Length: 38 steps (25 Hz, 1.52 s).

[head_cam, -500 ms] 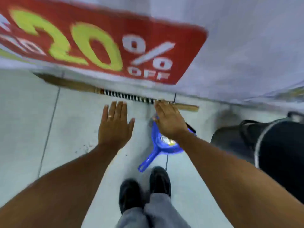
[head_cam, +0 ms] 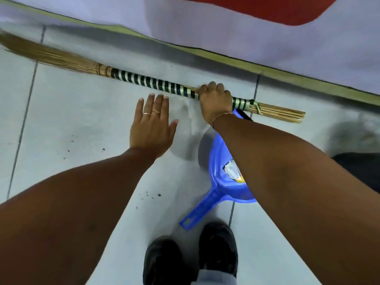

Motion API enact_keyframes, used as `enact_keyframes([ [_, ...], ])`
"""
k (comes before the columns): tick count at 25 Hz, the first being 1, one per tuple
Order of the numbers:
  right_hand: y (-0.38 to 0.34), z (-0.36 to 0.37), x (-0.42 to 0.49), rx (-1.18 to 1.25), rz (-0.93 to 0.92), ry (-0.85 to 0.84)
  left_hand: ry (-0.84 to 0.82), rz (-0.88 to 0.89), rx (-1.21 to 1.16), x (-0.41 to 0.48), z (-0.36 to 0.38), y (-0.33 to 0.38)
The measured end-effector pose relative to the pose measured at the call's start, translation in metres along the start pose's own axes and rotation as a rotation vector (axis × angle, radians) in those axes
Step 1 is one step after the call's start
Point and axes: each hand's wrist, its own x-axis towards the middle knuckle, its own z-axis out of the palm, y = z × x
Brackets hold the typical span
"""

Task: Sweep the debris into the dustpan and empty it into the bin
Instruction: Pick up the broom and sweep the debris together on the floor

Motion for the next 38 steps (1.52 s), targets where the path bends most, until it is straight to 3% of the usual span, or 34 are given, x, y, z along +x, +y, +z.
enact_keyframes([
  [7,-0.02,-0.121,-0.111,0.079,-0.127,-0.202,-0.068,-0.102,-0.074,-0.084,-0.124,0.008],
  [11,-0.024,-0.198,-0.186,0.257,-0.046,-0.44,-0.057,-0.156,-0.104,-0.155,-0.208,0.008],
  [17,-0.03,-0.285,-0.28,0.497,0.129,-0.51,-0.035,-0.177,-0.081,-0.241,-0.302,-0.016],
  [25,-0.099,-0.253,-0.368,0.399,0.237,-0.494,-0.101,-0.031,-0.128,-0.313,-0.292,-0.064],
  [32,-0.17,-0.22,-0.458,0.261,0.127,-0.515,-0.208,0.041,-0.092,-0.379,-0.263,-0.114],
  [35,-0.178,-0.22,-0.501,0.325,0.102,-0.436,-0.169,0.031,-0.092,-0.387,-0.267,-0.117],
  [38,-0.191,-0.22,-0.529,0.549,0.261,-0.332,-0.137,0.019,-0.124,-0.398,-0.273,-0.107],
])
